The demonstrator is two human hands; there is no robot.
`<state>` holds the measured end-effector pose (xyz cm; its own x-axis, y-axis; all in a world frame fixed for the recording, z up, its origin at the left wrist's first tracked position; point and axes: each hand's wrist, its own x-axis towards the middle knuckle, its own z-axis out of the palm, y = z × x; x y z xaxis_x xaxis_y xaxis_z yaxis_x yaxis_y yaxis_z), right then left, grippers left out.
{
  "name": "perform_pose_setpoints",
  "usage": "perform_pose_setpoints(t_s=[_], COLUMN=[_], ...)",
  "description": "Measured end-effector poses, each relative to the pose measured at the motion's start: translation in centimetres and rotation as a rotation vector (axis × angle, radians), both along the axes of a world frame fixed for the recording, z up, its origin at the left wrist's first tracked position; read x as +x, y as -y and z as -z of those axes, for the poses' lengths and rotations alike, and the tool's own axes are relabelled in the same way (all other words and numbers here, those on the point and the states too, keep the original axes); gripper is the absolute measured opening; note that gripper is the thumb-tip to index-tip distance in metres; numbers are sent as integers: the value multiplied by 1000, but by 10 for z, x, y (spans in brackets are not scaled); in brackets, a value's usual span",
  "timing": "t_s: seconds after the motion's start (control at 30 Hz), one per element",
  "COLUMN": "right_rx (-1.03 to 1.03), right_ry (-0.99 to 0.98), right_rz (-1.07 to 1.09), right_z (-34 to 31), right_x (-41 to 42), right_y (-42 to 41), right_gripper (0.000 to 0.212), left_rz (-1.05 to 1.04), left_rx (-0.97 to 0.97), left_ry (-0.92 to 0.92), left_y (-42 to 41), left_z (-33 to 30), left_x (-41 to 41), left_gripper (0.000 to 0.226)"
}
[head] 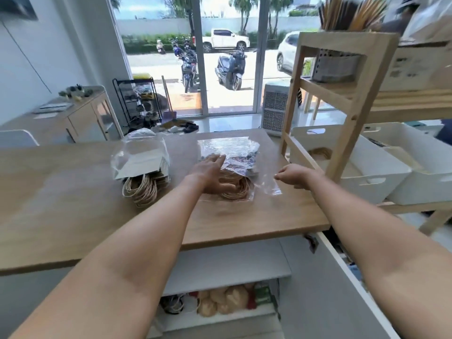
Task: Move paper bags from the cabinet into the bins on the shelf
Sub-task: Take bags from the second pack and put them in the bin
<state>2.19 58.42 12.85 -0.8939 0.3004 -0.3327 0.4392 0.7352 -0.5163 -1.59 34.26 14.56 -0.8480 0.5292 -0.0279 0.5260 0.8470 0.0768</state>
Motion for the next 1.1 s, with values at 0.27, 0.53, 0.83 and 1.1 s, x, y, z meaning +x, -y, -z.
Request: perform_pose_setpoints(t_s=[0.27, 0.53, 0.83, 1.1], right_rx=[-464, -589, -778, -1062], right_ry=[197, 165, -70, -323], right_rz=[361, 423, 457, 444], right_z=[42, 56, -18, -46], right_x=[-34, -53, -76, -93], right_y=[-9, -18, -43, -26], right_gripper=[55, 18, 28, 48], left_rz=[-63, -53, -160, -495], left_rx=[13, 74, 363, 994], left_ry=[-53, -74, 39, 294], left_y=[-13, -34, -49, -26], left_z=[13, 20, -4, -21], left_x=[-26, -38, -51, -98], left_gripper=[109, 103, 57, 55])
